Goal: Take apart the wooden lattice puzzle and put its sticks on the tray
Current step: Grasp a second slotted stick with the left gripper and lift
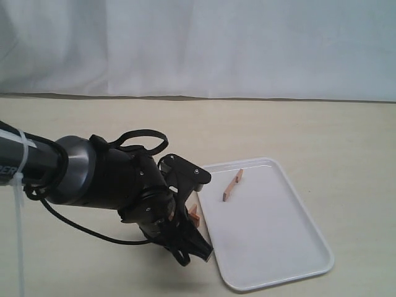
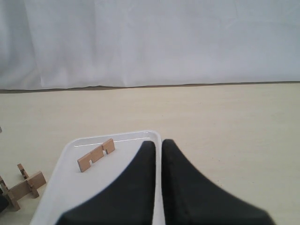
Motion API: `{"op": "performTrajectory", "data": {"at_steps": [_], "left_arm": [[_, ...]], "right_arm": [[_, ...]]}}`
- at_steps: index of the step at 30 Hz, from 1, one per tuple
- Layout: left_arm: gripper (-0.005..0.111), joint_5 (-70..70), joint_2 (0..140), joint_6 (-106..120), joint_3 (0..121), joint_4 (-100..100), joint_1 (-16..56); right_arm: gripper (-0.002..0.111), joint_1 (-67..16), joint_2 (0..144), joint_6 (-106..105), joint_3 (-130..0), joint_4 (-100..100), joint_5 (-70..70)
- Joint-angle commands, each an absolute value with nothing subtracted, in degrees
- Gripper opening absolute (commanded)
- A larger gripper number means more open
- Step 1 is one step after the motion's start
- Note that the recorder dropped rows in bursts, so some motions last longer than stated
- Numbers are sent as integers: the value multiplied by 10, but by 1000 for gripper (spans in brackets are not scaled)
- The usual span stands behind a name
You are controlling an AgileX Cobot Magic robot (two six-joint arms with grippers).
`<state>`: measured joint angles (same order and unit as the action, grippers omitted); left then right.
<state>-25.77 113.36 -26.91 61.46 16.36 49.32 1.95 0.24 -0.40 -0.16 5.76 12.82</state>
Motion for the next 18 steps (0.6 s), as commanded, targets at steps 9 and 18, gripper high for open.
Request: {"op": "performTrajectory", "data": {"at_steps": [9,18], "left_arm": [[13,-255,1133,-271,614,180,493],[0,-269,1132,-268,614,198,493]], "right_arm": [[5,19,0,-8,0,53,130],[5,19,0,-8,0,53,130]]}}
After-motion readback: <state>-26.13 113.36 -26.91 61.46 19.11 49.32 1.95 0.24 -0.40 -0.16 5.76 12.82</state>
